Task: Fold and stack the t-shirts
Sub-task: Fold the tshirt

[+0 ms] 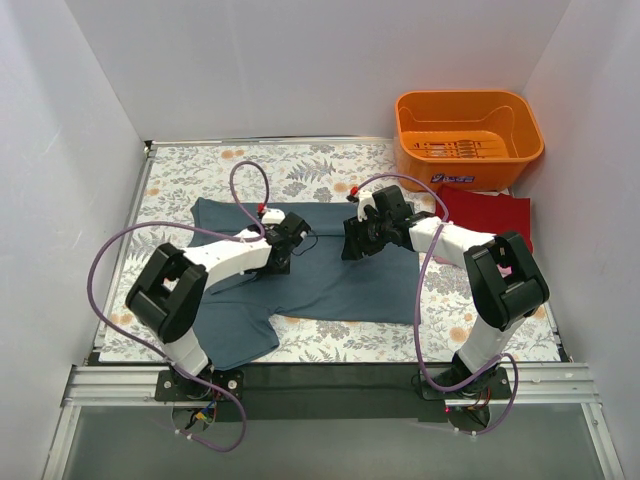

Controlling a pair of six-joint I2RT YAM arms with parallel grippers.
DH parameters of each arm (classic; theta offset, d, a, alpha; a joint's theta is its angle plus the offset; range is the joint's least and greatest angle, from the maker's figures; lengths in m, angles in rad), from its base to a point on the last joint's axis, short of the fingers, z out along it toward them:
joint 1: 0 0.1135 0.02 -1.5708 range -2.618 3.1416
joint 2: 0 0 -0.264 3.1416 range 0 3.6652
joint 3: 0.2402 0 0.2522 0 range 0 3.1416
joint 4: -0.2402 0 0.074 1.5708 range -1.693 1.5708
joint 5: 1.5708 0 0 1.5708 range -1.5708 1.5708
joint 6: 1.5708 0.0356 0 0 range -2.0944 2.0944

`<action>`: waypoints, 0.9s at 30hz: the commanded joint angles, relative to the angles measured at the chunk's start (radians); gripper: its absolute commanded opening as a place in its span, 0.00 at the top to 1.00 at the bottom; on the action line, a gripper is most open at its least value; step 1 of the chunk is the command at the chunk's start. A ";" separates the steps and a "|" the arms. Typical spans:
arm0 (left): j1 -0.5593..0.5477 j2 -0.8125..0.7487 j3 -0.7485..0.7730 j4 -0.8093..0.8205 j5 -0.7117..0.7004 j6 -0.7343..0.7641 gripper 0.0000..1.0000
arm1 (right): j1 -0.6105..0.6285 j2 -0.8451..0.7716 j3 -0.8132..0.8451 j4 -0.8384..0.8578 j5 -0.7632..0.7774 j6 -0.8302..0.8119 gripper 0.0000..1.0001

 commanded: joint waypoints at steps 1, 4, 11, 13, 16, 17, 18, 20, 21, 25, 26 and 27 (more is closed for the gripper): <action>-0.018 0.042 0.053 0.032 -0.135 0.048 0.41 | 0.005 -0.024 0.012 0.022 0.008 -0.015 0.51; -0.021 0.073 0.054 0.042 -0.158 0.062 0.45 | 0.005 -0.025 0.011 0.022 0.008 -0.015 0.51; -0.021 0.080 0.039 0.065 -0.214 0.098 0.55 | 0.005 -0.022 0.006 0.020 0.004 -0.018 0.51; -0.018 0.074 0.039 0.081 -0.215 0.111 0.56 | 0.005 -0.021 0.005 0.022 0.004 -0.018 0.51; 0.000 0.063 0.042 0.090 -0.206 0.134 0.57 | 0.004 -0.024 0.003 0.020 0.004 -0.018 0.51; 0.014 0.057 0.042 0.095 -0.191 0.152 0.57 | 0.005 -0.025 0.003 0.022 0.004 -0.018 0.51; 0.023 0.053 0.038 0.104 -0.182 0.158 0.57 | 0.005 -0.025 0.003 0.022 0.005 -0.019 0.51; 0.043 0.028 0.033 0.116 -0.157 0.180 0.58 | 0.005 -0.027 0.001 0.022 0.004 -0.019 0.51; 0.063 0.015 0.028 0.130 -0.134 0.201 0.57 | 0.007 -0.027 0.001 0.022 0.005 -0.019 0.51; 0.134 -0.053 -0.005 0.179 -0.021 0.253 0.58 | 0.005 -0.027 0.001 0.022 0.005 -0.019 0.51; 0.151 -0.076 -0.010 0.188 0.011 0.262 0.58 | 0.004 -0.025 0.001 0.023 0.005 -0.019 0.51; 0.189 -0.084 -0.015 0.208 0.053 0.267 0.58 | 0.005 -0.024 0.001 0.022 0.005 -0.021 0.51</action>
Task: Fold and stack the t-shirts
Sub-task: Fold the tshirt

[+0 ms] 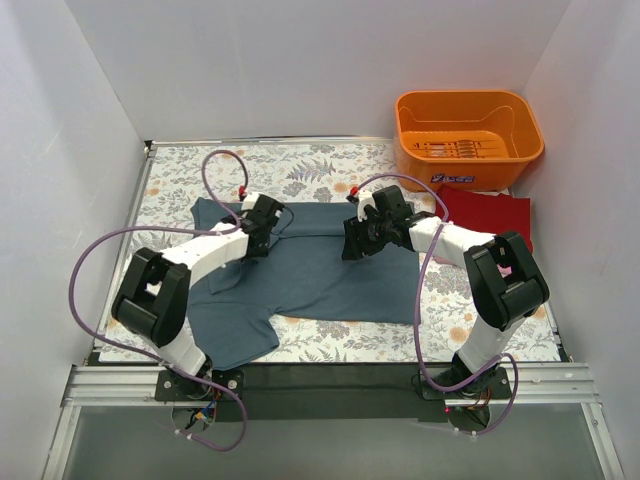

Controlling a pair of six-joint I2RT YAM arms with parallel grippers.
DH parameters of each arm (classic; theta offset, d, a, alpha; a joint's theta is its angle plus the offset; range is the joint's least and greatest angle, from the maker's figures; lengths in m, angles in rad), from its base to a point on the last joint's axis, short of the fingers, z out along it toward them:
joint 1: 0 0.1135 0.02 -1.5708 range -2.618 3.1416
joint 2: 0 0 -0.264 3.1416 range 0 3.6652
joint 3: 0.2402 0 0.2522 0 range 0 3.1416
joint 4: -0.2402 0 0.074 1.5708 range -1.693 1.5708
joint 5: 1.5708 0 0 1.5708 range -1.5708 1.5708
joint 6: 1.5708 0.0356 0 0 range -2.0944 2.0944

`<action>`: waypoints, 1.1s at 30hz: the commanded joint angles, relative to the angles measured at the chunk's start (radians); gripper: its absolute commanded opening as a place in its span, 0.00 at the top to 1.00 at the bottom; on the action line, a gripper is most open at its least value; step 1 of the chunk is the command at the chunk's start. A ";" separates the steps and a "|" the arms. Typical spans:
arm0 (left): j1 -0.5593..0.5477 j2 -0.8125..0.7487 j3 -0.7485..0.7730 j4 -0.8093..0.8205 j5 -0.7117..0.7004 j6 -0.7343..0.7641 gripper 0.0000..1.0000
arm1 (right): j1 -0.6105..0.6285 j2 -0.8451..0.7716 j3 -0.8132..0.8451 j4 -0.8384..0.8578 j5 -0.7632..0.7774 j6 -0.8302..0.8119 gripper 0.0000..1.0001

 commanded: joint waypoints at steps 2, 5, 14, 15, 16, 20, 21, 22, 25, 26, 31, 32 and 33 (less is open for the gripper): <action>0.096 -0.090 -0.030 0.090 0.195 0.055 0.58 | 0.005 -0.019 0.003 0.023 -0.005 -0.013 0.51; 0.162 -0.072 -0.021 0.104 0.289 0.036 0.57 | 0.005 -0.013 0.005 0.023 -0.014 -0.012 0.51; 0.186 -0.056 0.044 0.079 0.327 0.007 0.55 | 0.005 -0.019 0.008 0.025 -0.035 -0.008 0.51; 0.171 -0.082 0.036 0.081 0.327 -0.003 0.54 | 0.005 -0.021 0.008 0.025 -0.037 -0.007 0.51; 0.157 -0.108 0.018 0.081 0.312 -0.005 0.55 | 0.005 -0.019 0.008 0.026 -0.038 -0.007 0.51; 0.026 -0.194 -0.018 0.058 0.174 0.004 0.56 | 0.005 -0.019 0.009 0.036 -0.051 0.005 0.51; -0.037 -0.194 -0.022 0.044 0.136 -0.002 0.57 | 0.004 -0.019 0.009 0.037 -0.051 0.010 0.51; -0.066 -0.191 -0.030 0.038 0.087 -0.011 0.61 | 0.005 -0.021 0.008 0.042 -0.051 0.010 0.51; -0.129 -0.151 -0.041 0.019 0.021 -0.031 0.65 | 0.005 -0.021 0.008 0.048 -0.058 0.019 0.51; -0.137 -0.136 -0.042 0.018 0.007 -0.034 0.66 | 0.007 -0.022 0.008 0.049 -0.064 0.024 0.51; -0.169 -0.033 -0.028 0.006 -0.059 -0.042 0.70 | 0.007 -0.022 0.005 0.065 -0.086 0.042 0.51; -0.169 -0.026 -0.027 0.009 -0.083 -0.033 0.70 | 0.007 -0.021 0.003 0.069 -0.089 0.044 0.52; -0.171 -0.018 -0.025 0.016 -0.094 -0.028 0.72 | 0.007 -0.019 0.003 0.072 -0.092 0.047 0.52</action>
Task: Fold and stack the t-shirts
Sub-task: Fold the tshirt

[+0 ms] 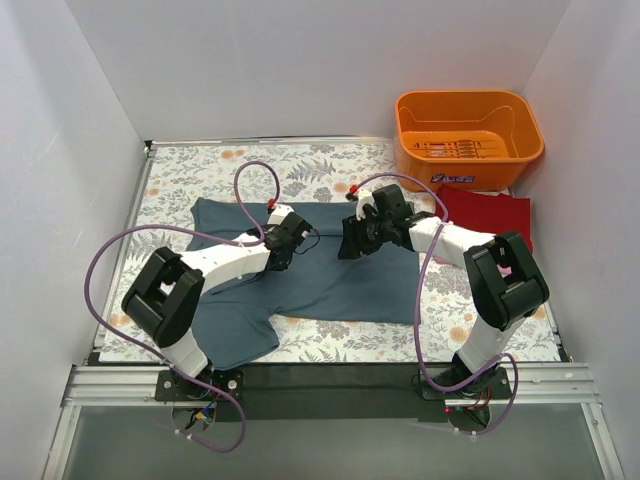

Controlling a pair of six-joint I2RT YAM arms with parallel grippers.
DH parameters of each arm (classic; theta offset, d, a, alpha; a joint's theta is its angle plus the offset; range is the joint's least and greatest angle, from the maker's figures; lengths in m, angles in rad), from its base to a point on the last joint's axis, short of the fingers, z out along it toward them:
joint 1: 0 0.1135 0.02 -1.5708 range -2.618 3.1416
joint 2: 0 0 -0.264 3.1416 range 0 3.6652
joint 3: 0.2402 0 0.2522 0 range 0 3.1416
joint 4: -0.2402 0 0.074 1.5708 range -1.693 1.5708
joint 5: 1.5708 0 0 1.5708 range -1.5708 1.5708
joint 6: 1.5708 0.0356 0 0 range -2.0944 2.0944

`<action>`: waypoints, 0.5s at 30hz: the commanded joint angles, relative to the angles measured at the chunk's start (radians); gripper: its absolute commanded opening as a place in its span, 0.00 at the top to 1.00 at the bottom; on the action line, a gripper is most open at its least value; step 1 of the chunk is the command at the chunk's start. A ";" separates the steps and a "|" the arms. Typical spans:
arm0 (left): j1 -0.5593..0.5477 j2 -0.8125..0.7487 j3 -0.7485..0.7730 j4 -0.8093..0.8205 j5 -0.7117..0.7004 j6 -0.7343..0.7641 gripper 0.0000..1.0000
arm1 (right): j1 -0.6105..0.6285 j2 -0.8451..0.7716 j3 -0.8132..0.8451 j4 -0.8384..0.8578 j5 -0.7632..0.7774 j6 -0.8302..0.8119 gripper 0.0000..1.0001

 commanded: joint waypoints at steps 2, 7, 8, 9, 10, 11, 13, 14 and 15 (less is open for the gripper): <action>-0.008 0.025 0.002 -0.001 -0.119 0.007 0.73 | 0.006 -0.018 0.002 0.048 -0.040 0.020 0.52; -0.012 0.043 -0.004 0.014 -0.108 0.015 0.77 | 0.007 -0.011 0.002 0.055 -0.053 0.026 0.52; -0.012 0.046 -0.008 0.019 -0.108 0.018 0.77 | 0.009 -0.005 0.002 0.060 -0.057 0.031 0.52; -0.012 0.046 -0.011 0.025 -0.113 0.020 0.78 | 0.007 -0.004 0.003 0.067 -0.063 0.037 0.52; -0.012 0.046 -0.016 0.025 -0.125 0.023 0.80 | 0.009 0.001 0.003 0.075 -0.076 0.041 0.52; -0.012 0.045 -0.019 0.026 -0.133 0.024 0.82 | 0.013 0.005 0.006 0.081 -0.083 0.048 0.52; -0.009 0.043 -0.027 0.040 -0.139 0.038 0.84 | 0.018 0.016 0.009 0.118 -0.107 0.074 0.52; -0.006 0.042 -0.034 0.046 -0.137 0.041 0.85 | 0.024 0.021 0.013 0.133 -0.115 0.087 0.52; 0.003 0.040 -0.036 0.060 -0.133 0.047 0.85 | 0.029 0.025 0.016 0.149 -0.124 0.115 0.52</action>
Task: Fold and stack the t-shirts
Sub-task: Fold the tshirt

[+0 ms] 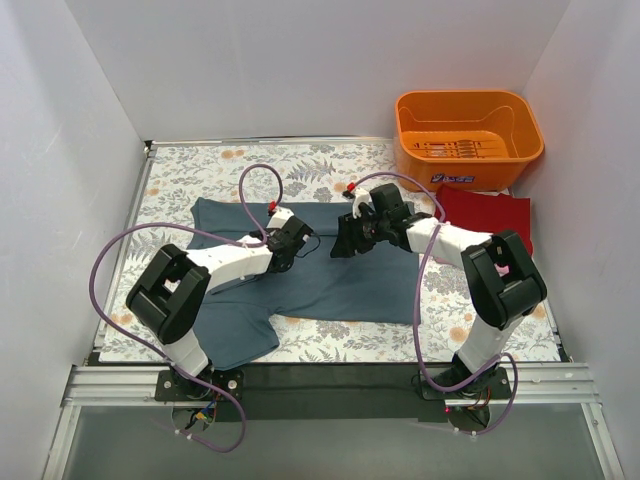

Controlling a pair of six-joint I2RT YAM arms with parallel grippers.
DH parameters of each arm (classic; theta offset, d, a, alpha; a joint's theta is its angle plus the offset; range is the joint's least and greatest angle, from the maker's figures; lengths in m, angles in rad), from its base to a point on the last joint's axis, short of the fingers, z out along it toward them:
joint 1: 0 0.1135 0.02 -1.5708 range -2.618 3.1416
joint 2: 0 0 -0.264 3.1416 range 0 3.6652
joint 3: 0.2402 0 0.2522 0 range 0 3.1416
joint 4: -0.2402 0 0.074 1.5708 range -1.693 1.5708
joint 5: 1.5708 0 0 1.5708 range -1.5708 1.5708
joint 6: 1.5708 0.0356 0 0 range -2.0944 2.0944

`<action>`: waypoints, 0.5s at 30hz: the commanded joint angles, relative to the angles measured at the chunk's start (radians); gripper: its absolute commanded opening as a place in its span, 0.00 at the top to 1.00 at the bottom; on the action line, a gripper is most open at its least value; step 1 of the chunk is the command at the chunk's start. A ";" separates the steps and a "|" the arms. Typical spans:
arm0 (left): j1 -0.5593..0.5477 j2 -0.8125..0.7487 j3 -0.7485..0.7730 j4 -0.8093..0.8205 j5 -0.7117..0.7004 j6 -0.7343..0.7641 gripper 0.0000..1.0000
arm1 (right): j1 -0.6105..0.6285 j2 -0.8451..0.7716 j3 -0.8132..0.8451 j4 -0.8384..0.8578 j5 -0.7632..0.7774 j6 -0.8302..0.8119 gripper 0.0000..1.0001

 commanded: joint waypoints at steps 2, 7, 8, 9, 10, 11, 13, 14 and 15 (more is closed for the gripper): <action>0.031 -0.016 -0.021 0.051 -0.022 0.034 0.88 | 0.036 0.038 0.020 0.151 -0.090 0.095 0.53; 0.102 -0.069 -0.038 0.115 0.082 0.088 0.90 | 0.074 0.113 0.068 0.248 -0.142 0.222 0.54; 0.132 -0.076 -0.041 0.125 0.143 0.100 0.91 | 0.088 0.123 0.074 0.292 -0.147 0.244 0.54; 0.151 -0.085 -0.044 0.140 0.177 0.105 0.91 | 0.094 0.132 0.077 0.315 -0.150 0.262 0.54; 0.168 -0.098 -0.045 0.149 0.214 0.106 0.92 | 0.100 0.150 0.082 0.338 -0.157 0.305 0.54; 0.183 -0.101 -0.047 0.155 0.236 0.108 0.92 | 0.111 0.161 0.083 0.367 -0.160 0.327 0.55; 0.220 -0.102 -0.045 0.163 0.276 0.108 0.92 | 0.122 0.190 0.089 0.449 -0.171 0.368 0.55; 0.228 -0.098 -0.044 0.166 0.282 0.108 0.92 | 0.133 0.201 0.091 0.470 -0.173 0.402 0.55; 0.243 -0.095 -0.041 0.165 0.308 0.108 0.92 | 0.137 0.212 0.095 0.513 -0.174 0.417 0.55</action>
